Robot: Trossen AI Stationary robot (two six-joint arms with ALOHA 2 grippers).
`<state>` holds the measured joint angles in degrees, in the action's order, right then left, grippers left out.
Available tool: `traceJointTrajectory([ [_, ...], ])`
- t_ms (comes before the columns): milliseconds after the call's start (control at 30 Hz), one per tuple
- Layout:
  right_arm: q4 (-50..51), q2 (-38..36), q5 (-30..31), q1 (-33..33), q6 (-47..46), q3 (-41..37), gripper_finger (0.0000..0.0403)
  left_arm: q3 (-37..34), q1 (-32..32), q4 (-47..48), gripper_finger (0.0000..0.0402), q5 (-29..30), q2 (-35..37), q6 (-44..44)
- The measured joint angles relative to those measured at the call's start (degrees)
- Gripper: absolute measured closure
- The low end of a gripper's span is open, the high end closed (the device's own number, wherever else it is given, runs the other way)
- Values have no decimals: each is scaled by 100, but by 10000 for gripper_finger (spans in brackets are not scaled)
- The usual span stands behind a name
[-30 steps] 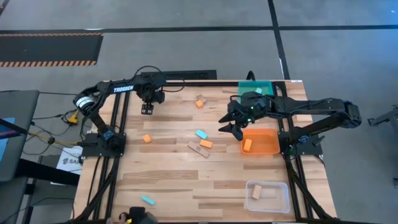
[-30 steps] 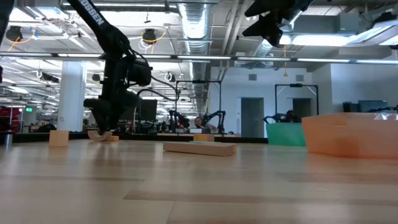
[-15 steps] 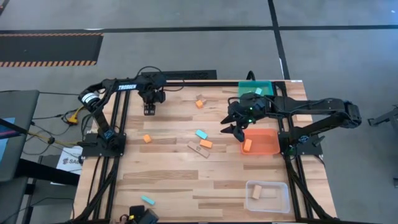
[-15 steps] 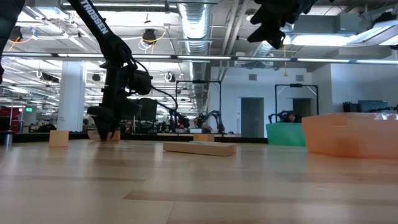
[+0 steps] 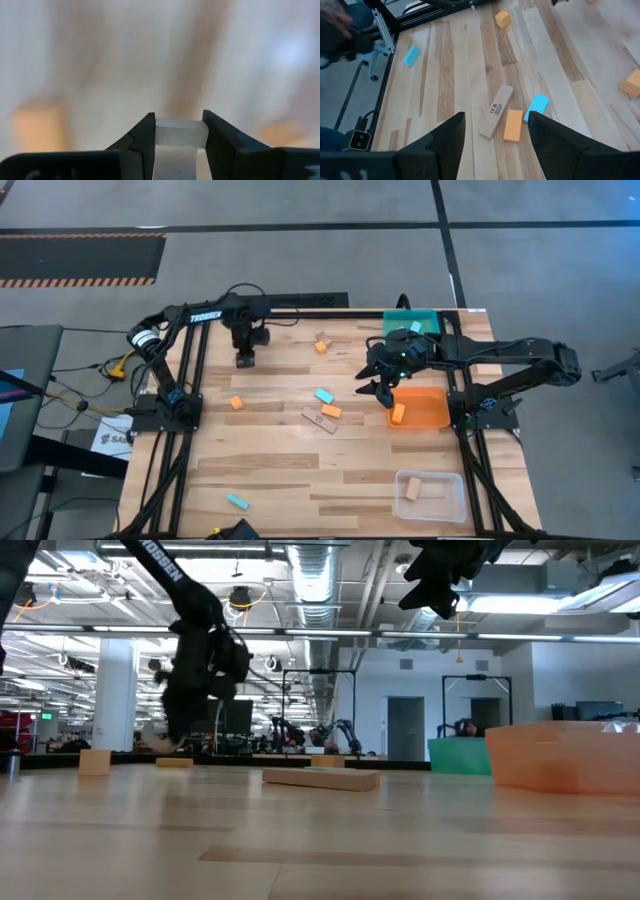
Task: Sort & place blocks by color
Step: Put the brown block into the transparent bin
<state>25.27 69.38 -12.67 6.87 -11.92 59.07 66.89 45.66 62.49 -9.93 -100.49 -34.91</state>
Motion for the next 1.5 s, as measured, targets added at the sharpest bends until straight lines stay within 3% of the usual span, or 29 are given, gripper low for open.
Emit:
traceJointTrajectory([
  [133, -10, 0, 0, 0, -2, 0, 163, 502, -113, -59, 300, -2407, 9, 590],
  [233, -10, 0, 0, 0, -102, 0, 163, 573, -320, -945, 300, -4478, 11, 1372],
  [300, 1, 0, -5, -10, -255, 0, 163, 573, -577, -1658, 300, -5248, 11, 1900],
  [333, 16, 0, -20, -18, -351, 0, 163, 574, -743, -2024, 300, -5343, 11, 2136],
  [533, 382, -19, -89, -267, -1089, -2, 163, 573, -1871, -3653, 300, -5229, 11, 2710],
  [733, 869, -97, -7, -904, -2053, -4, 163, 571, -2792, -5220, 300, -4632, 11, 2919],
  [967, 1246, -304, 973, -2193, -3930, -7, 163, 571, -3531, -6144, 300, -4317, 11, 2962],
  [1100, 1259, -327, 1707, -3078, -5049, -7, 163, 571, -4082, -6358, 300, -3552, 11, 2689],
  [1300, 1351, -348, 2891, -4305, -6424, -7, 163, 569, -5021, -6852, 300, -1675, 4, 2672],
  [1500, 1291, -347, 3354, -5144, -6822, -4, 163, 562, -5518, -8584, 300, -959, -600, 3890],
])
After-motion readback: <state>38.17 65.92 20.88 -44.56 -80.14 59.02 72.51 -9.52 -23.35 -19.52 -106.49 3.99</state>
